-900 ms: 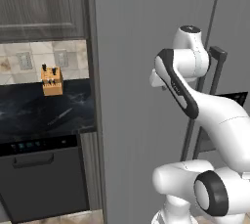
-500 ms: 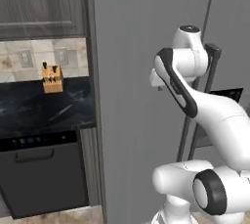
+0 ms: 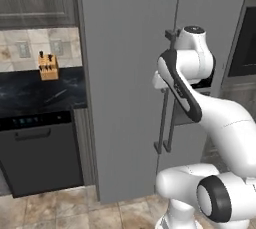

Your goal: Retrieve the butter from the fridge and place it on a plate on the dining table. Then retrieve the butter knife by the fridge and place it near the plate.

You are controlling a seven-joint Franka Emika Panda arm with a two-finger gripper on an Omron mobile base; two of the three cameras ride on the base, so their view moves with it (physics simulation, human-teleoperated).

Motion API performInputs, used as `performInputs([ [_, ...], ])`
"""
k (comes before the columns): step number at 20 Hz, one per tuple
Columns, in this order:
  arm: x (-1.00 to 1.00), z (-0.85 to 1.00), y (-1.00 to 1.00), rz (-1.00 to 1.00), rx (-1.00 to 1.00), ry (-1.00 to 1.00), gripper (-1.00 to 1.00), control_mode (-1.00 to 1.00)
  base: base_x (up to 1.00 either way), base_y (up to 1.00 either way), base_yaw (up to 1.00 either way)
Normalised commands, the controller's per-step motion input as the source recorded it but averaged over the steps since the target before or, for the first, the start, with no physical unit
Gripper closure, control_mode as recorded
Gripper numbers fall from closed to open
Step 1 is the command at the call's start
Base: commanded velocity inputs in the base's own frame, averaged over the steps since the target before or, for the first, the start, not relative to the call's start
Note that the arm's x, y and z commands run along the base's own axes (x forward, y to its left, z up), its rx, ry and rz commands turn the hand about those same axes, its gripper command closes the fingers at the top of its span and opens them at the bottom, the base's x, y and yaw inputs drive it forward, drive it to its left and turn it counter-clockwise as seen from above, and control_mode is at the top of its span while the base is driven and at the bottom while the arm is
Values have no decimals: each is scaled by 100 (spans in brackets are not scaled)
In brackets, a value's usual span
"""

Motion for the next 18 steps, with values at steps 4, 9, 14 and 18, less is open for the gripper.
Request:
performInputs([
  [4, 0, 0, 0, 0, 0, 0, -100, 100, -52, -46, -14],
  [9, 0, 0, 0, 0, 0, 0, -100, 100, -17, -47, -7],
  [14, 0, 0, 0, 0, 0, 0, -100, 100, 7, -10, 4],
  [18, 0, 0, 0, 0, 0, 0, -100, 100, 13, -22, 8],
])
